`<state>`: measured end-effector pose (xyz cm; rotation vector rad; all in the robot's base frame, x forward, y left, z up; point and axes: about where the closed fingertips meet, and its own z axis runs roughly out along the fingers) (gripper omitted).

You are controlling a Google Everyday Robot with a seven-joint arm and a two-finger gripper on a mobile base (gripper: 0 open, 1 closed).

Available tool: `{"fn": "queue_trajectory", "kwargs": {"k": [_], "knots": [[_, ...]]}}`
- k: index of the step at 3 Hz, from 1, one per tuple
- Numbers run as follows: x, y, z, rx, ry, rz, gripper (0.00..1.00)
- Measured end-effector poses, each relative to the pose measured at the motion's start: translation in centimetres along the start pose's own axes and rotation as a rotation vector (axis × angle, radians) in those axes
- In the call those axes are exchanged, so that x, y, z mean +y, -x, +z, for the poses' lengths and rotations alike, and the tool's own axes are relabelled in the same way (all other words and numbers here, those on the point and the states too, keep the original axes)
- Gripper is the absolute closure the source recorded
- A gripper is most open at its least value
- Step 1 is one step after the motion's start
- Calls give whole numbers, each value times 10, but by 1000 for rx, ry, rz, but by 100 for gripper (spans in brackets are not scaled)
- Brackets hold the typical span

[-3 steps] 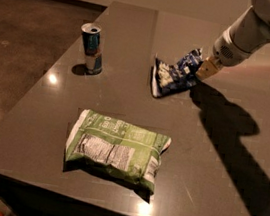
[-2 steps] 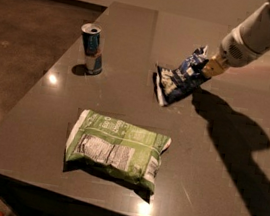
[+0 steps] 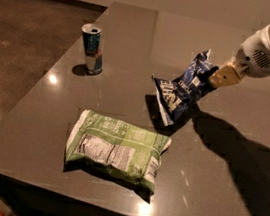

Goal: Move blue chip bag near green jalapeno chip bag

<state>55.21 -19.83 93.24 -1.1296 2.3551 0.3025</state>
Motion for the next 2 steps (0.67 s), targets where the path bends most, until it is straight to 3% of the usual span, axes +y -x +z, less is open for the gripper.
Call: {"fn": "queue_trajectory", "kwargs": {"k": [2], "knots": [[84, -5, -26, -66, 244, 12, 98]]}}
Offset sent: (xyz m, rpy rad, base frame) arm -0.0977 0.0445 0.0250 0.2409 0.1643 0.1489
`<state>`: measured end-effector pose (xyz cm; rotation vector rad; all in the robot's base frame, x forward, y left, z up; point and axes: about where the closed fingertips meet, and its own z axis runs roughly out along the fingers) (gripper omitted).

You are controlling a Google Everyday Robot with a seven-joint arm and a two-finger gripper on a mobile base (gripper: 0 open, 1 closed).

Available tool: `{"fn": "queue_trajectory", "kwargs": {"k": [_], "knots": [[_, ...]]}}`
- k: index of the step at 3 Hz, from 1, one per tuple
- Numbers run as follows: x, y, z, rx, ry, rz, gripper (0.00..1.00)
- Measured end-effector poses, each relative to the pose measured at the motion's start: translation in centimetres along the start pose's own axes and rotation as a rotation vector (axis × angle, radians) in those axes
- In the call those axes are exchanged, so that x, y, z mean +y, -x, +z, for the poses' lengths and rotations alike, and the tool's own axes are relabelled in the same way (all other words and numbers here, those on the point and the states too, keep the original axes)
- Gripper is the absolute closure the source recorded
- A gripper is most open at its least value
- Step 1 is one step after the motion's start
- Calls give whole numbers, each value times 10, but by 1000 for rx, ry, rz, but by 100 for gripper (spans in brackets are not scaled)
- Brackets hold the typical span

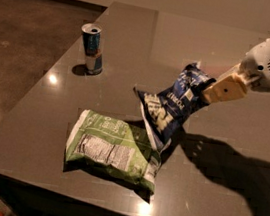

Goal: Move blue chip bag near green jalapeno chip bag

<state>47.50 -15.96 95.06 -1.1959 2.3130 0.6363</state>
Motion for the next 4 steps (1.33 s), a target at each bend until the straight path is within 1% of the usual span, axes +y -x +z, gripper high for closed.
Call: {"fn": "queue_trajectory", "kwargs": {"k": [1, 2, 3, 4], "knots": [[19, -2, 7, 3, 64, -5, 75], [20, 1, 8, 1, 61, -9, 44], [21, 2, 8, -1, 60, -12, 21], [22, 4, 9, -2, 59, -15, 1]]}}
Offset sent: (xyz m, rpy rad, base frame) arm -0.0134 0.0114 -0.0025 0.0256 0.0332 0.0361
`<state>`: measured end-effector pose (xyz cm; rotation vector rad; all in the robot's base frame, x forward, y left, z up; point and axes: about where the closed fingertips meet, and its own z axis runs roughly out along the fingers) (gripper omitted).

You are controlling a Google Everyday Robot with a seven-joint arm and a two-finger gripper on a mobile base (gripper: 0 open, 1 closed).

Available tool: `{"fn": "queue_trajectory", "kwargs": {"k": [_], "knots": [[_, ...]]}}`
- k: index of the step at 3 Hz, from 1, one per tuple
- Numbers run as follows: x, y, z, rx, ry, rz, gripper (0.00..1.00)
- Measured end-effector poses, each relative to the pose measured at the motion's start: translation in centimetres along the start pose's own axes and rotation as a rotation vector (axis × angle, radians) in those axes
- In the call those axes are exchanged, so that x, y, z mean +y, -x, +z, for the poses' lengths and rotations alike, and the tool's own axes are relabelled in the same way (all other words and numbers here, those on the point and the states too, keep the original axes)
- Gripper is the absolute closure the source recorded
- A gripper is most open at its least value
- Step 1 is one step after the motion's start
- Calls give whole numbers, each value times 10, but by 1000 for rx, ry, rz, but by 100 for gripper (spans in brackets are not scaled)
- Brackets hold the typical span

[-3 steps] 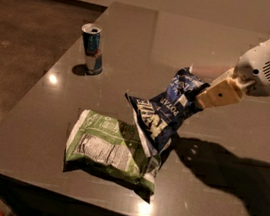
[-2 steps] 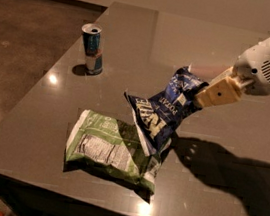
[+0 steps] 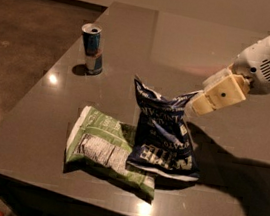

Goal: Move blue chip bag near green jalapeno chip bag

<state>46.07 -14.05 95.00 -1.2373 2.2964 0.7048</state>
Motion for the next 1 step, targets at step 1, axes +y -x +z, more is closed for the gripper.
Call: {"fn": "queue_trajectory", "kwargs": {"k": [1], "knots": [[0, 0, 0, 0, 0, -1, 0]]}}
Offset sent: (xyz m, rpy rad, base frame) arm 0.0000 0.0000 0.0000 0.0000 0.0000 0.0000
